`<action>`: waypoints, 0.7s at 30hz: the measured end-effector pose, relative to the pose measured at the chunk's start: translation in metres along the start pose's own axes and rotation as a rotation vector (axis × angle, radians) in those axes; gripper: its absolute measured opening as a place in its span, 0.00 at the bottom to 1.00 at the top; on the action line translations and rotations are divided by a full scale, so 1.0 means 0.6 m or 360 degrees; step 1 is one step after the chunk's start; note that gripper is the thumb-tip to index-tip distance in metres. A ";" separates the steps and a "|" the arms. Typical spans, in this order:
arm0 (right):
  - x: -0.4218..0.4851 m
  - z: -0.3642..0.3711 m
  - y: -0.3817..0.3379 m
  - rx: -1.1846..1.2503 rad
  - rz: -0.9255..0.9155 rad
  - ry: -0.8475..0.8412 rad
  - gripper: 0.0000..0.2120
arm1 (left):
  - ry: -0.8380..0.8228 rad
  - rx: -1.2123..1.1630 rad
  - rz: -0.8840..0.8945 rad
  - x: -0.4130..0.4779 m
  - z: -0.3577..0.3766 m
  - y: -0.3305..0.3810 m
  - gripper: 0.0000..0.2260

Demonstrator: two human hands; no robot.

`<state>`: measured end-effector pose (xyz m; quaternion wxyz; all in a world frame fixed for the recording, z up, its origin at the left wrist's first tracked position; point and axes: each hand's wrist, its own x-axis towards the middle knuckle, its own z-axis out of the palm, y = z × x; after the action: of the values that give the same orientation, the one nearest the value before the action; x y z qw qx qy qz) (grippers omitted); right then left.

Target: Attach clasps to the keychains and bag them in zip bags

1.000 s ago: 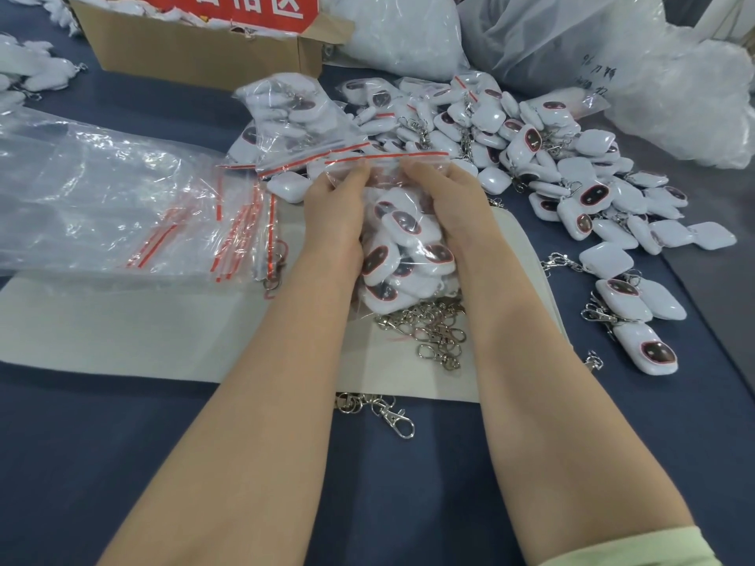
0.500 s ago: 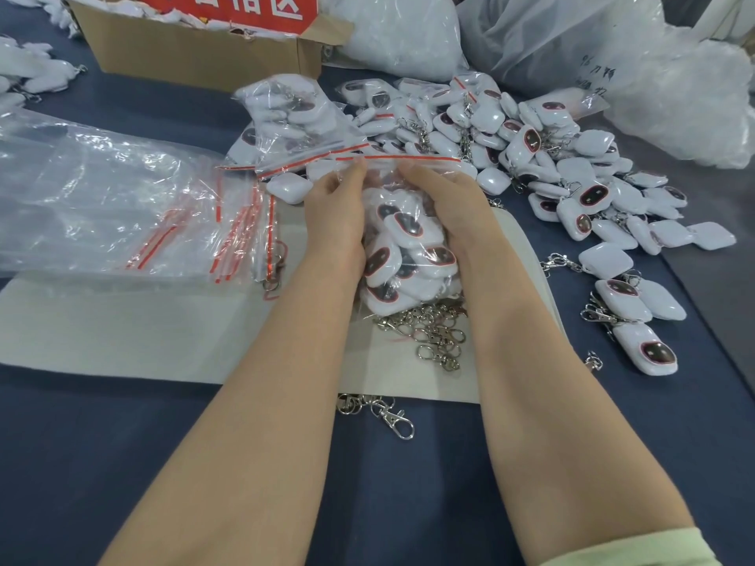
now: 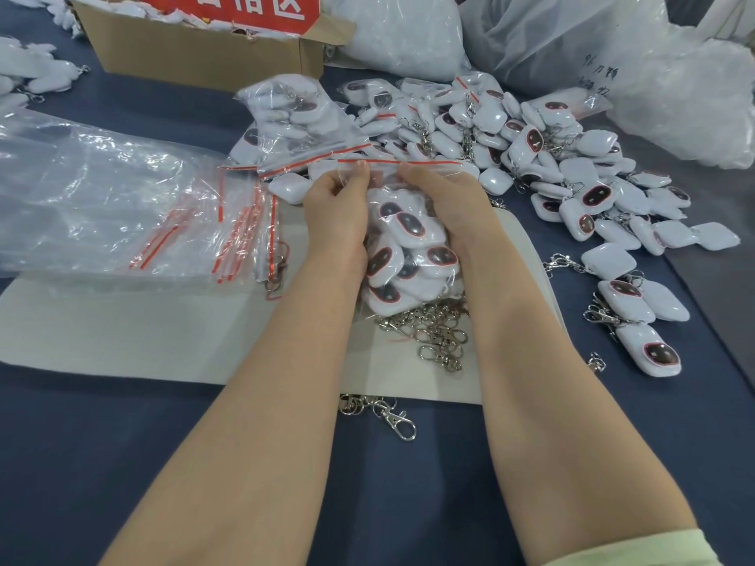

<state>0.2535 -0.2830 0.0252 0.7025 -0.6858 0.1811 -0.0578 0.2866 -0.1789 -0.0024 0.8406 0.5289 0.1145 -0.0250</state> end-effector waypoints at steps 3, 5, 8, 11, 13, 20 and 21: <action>-0.001 -0.001 0.002 0.0011 0.0006 0.0023 0.15 | -0.0042 -0.0008 -0.0012 -0.003 -0.001 0.002 0.10; -0.002 -0.001 0.003 0.0004 -0.0022 0.0009 0.15 | -0.0113 0.0014 -0.0036 -0.005 -0.001 0.004 0.07; -0.003 -0.001 0.003 -0.0011 -0.0075 -0.0040 0.15 | -0.0211 0.0116 -0.0110 -0.008 -0.001 0.006 0.04; -0.005 0.000 0.002 0.0027 -0.0095 -0.0093 0.14 | -0.0201 0.0099 -0.0125 -0.007 0.000 0.008 0.03; -0.005 0.000 0.002 0.0074 -0.0098 -0.0114 0.14 | -0.0188 0.0077 -0.0110 -0.006 0.000 0.007 0.04; -0.001 0.000 0.006 0.0038 -0.0119 -0.0104 0.14 | -0.0156 0.0117 -0.0051 -0.005 0.002 0.003 0.05; -0.002 -0.001 0.006 0.0039 -0.0121 -0.0110 0.14 | -0.0163 0.0116 -0.0048 -0.005 0.001 0.002 0.05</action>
<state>0.2519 -0.2829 0.0218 0.7140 -0.6851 0.1299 -0.0630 0.2841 -0.1793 -0.0001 0.8250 0.5555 0.0783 -0.0688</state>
